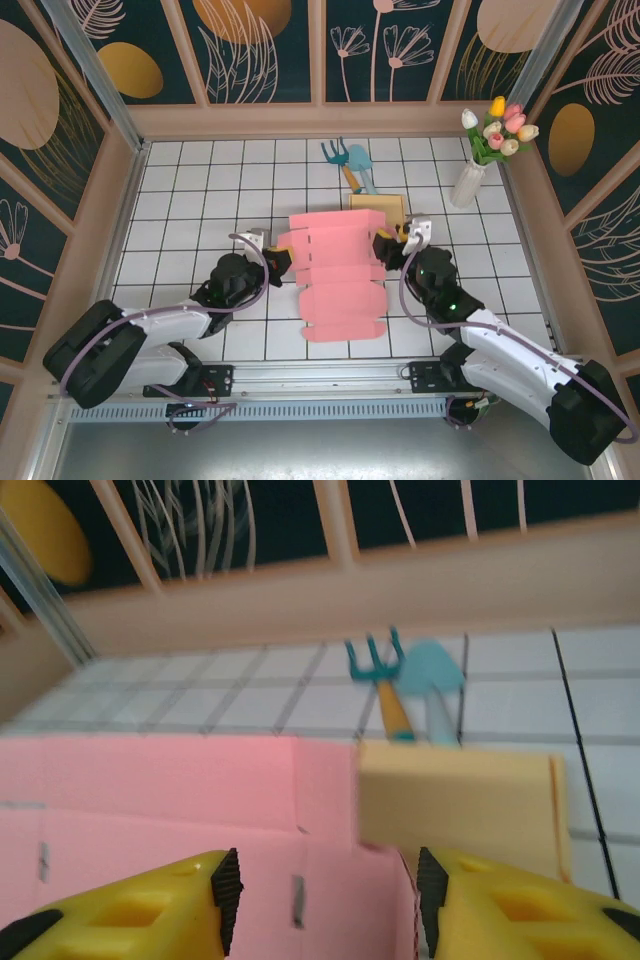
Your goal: Fold the paper box
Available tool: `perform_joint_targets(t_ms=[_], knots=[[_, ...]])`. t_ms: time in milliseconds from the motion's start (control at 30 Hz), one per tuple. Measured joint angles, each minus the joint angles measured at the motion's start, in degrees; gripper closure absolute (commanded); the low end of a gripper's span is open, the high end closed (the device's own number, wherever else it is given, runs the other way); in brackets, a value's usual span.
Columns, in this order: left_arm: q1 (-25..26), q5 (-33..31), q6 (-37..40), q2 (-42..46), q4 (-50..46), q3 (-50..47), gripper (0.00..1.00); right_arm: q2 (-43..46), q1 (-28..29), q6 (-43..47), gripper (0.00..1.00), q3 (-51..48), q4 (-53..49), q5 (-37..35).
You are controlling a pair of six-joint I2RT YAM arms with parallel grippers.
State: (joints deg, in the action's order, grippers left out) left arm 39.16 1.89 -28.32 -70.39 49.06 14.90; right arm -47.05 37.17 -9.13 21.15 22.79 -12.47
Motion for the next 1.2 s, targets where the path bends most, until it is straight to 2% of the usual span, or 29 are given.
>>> perform_joint_targets(t_ms=[167, 400, 600, 867, 1000, 1200], knots=[[0.0, -5.18, 6.21, 5.79, 0.52, -1.05, 1.0, -4.94, 0.0, 10.64, 0.44, 13.55, -4.66, 9.64], [0.0, -7.02, 10.86, 6.29, 2.27, -3.69, 1.0, -16.57, 0.04, 28.57, 0.46, 34.62, -22.12, 19.96], [0.0, -7.37, 13.18, 6.73, 3.56, -4.68, 1.0, -23.78, 0.07, 43.52, 0.46, 43.34, -34.62, 24.22], [0.0, -6.73, 15.1, 10.23, 6.54, -7.87, 1.0, -34.91, 0.22, 59.45, 0.46, 52.17, -49.86, 25.05], [0.0, -6.25, 15.91, 10.29, 7.89, -8.15, 1.0, -38.8, 0.17, 63.06, 0.48, 57.35, -55.76, 23.78], [0.0, -5.84, 16.61, 10.29, 8.33, -8.17, 1.0, -45.99, 0.0, 64.94, 0.57, 67.93, -66.16, 22.23]])
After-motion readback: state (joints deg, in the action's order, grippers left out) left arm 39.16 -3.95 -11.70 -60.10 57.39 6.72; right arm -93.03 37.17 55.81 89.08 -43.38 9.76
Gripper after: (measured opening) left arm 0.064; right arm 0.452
